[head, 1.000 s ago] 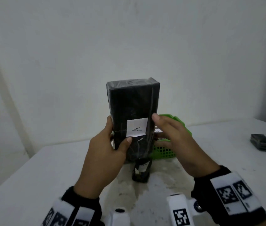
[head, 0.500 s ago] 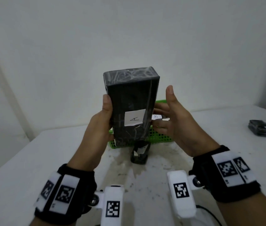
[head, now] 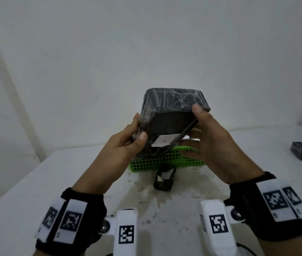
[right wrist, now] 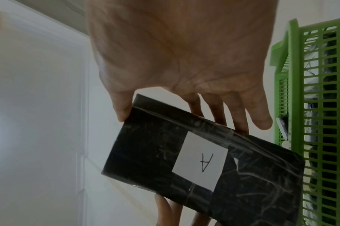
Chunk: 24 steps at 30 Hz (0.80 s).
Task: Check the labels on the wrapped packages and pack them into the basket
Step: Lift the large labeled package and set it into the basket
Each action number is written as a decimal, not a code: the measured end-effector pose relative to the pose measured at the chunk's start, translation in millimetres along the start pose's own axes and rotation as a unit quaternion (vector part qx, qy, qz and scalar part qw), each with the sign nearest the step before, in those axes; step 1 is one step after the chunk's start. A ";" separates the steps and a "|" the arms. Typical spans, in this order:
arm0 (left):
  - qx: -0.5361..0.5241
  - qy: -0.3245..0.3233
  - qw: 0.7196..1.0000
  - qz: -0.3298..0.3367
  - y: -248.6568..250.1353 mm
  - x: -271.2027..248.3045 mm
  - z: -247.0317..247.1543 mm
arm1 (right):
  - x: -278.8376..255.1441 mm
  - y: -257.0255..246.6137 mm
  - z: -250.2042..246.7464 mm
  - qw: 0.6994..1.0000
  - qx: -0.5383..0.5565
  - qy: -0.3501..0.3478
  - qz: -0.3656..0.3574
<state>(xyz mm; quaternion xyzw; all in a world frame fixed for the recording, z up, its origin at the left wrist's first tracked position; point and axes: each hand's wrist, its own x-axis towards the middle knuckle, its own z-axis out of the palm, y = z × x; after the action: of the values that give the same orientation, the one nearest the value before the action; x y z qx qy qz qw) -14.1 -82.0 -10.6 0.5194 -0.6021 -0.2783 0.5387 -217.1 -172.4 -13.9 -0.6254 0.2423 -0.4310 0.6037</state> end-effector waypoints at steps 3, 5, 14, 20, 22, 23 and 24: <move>0.043 0.020 0.999 0.005 1.2 -2.3 1.5 | 2.0 2.8 -3.2 0.999 0.034 -0.010 -0.027; 0.062 0.047 0.997 0.019 -1.6 -2.2 4.5 | 4.3 6.1 -6.5 0.995 0.080 -0.017 -0.050; -0.052 -0.002 0.998 0.021 -2.7 0.5 13.6 | 15.5 20.6 -11.2 0.990 0.072 -0.079 -0.094; 0.019 0.020 0.995 0.095 -4.0 -3.6 14.0 | 7.6 19.8 -6.0 0.988 0.031 -0.118 -0.092; 0.012 0.025 0.994 0.104 -5.3 -4.6 13.8 | 4.6 16.7 -3.4 0.990 0.008 -0.112 -0.087; 0.015 0.024 0.994 0.108 -5.1 -5.7 13.9 | 4.1 15.4 -1.8 0.992 -0.011 -0.095 -0.084; 0.018 0.019 0.994 0.109 -5.6 -5.7 14.1 | 4.9 16.1 -1.6 0.993 -0.029 -0.077 -0.084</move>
<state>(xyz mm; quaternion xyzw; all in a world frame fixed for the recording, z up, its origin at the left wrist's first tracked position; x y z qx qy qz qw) -26.2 -81.7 -21.4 0.4657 -0.6496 -0.1966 0.5679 -212.3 -179.8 -28.4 -0.6921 0.1538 -0.4236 0.5638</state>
